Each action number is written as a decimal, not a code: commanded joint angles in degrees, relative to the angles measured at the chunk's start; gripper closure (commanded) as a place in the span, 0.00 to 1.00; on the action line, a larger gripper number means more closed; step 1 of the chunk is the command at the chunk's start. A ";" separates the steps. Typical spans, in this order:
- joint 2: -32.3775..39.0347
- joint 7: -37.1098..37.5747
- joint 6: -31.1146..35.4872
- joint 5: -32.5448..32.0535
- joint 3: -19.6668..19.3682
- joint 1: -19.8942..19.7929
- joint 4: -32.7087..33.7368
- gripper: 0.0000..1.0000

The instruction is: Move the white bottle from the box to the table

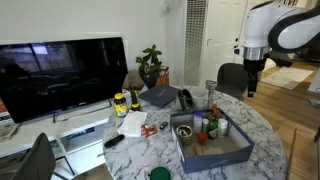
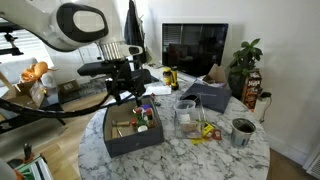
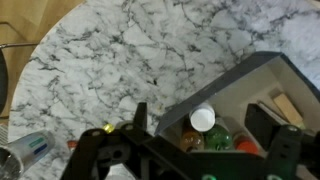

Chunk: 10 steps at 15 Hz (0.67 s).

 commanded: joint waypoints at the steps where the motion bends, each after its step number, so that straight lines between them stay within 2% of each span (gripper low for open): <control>1: 1.92 -1.32 -0.20 -0.64 -0.77 0.69 0.00 0.00; 4: 5.28 -3.50 -0.28 -0.94 -1.10 0.70 0.22 0.00; 10: 5.17 -5.37 0.80 0.36 -1.82 1.06 0.03 0.00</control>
